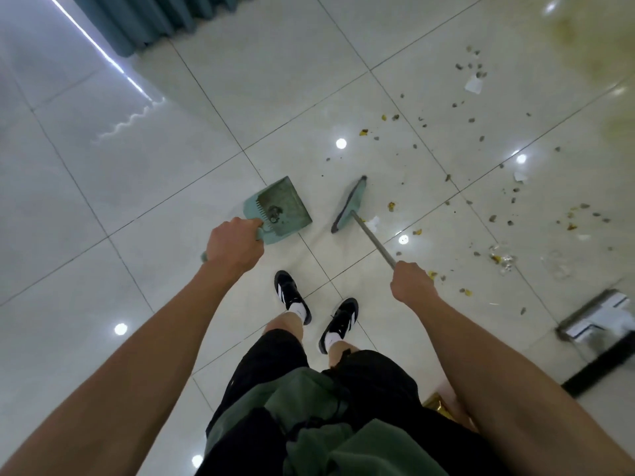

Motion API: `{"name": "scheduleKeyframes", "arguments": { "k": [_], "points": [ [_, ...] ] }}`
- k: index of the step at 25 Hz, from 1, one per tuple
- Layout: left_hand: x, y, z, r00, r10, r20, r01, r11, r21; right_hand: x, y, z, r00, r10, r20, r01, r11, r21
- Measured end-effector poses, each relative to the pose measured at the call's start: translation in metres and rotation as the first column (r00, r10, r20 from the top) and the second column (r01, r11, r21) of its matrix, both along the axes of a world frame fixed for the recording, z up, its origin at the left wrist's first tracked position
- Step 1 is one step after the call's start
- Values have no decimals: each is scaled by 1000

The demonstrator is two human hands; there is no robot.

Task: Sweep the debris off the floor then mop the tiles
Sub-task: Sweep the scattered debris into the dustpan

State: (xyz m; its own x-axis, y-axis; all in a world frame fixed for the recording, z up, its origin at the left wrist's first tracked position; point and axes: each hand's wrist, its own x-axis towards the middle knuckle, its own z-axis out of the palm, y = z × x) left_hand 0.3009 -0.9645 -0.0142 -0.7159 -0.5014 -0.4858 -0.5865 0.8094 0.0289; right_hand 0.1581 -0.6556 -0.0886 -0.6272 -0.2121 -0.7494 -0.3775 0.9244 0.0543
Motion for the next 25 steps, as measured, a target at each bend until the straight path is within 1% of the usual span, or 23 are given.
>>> {"name": "scheduleKeyframes", "arguments": {
  "k": [4,8,11,14,16,18,21,23,25],
  "points": [
    [-19,14,10,999,6,-44,-5,1000,23,-5,4,9,1000,-6,-27,5,999,-51],
    [-33,-8,21,998,23,-60,-23,1000,4,-21,-30,11,999,7,-46,-12,994,-113],
    [-41,-53,25,997,41,-63,-42,999,-29,-43,-75,1,999,12,-33,-17,988,-152],
    [-60,-117,20,995,67,-75,-71,996,-48,-65,-139,-8,999,53,-4,-53,986,-156],
    [-70,-148,17,996,59,-65,-62,997,-44,-72,-176,-12,997,79,-2,-79,982,-169],
    [-86,-188,9,999,38,-37,-39,999,-36,-81,-224,-22,998,64,10,-61,980,-189],
    [-110,-229,0,1000,-1,-16,0,1000,-24,-93,-274,-30,999,32,26,-28,990,-136],
    [-127,-244,-5,999,-49,1,49,999,-17,-104,-282,-32,999,-44,32,47,996,-78],
    [-138,-249,-7,996,-86,2,86,996,1,-111,-272,-32,993,-113,19,114,993,-44]
  ]
}}
